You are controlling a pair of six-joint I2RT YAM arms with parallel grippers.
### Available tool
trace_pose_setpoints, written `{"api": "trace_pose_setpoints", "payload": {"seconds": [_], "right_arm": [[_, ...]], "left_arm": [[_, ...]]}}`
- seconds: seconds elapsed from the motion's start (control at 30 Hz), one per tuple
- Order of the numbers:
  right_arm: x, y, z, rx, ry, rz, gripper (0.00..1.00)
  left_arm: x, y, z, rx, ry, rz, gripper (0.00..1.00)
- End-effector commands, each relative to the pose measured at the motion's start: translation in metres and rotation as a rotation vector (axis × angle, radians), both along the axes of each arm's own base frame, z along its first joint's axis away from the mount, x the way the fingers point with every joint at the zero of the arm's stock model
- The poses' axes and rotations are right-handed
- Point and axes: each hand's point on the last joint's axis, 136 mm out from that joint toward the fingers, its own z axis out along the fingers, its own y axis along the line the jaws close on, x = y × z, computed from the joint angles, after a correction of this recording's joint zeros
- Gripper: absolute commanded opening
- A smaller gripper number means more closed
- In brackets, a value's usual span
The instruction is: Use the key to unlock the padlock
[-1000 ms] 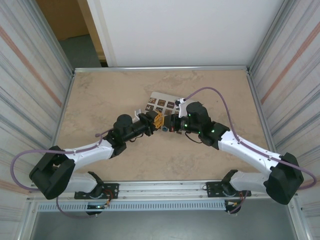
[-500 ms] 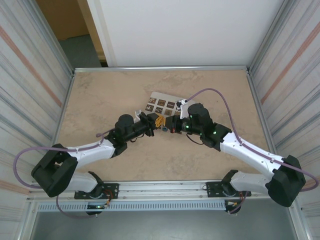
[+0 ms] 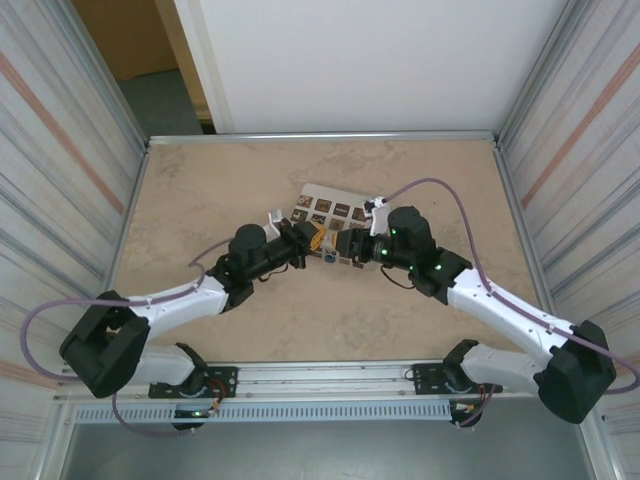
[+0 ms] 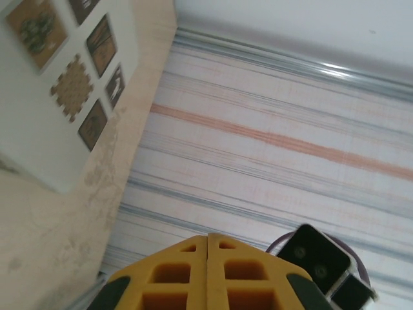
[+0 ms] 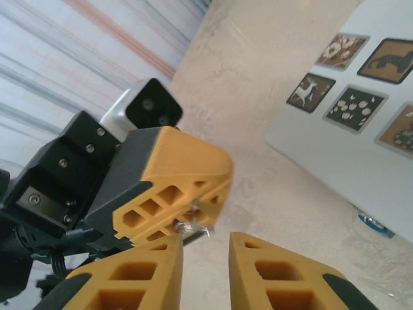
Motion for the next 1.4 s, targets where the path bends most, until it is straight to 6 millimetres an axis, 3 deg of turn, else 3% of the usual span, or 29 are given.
{"api": "trace_pose_setpoints", "payload": {"seconds": [0.0,0.2,0.43,0.8,1.37], "right_arm": [[-0.005,-0.004,0.034,0.126,-0.061,0.04,0.35],[-0.005,-0.007,0.076,0.297,-0.137,0.101,0.46],[-0.011,0.005,0.103,0.37,-0.198,0.177,0.5],[-0.013,0.027,0.099,0.364,-0.186,0.222,0.46],[-0.007,0.037,0.091,0.35,-0.157,0.223,0.23]], "left_arm": [[0.004,0.012,0.051,0.132,-0.334,0.022,0.0],[-0.006,0.014,0.095,0.254,-0.656,0.0,0.0],[-0.014,0.005,0.125,0.245,-0.827,-0.027,0.0],[-0.017,0.001,0.125,0.236,-0.834,-0.036,0.0],[-0.016,0.004,0.124,0.225,-0.821,-0.014,0.0]]}}
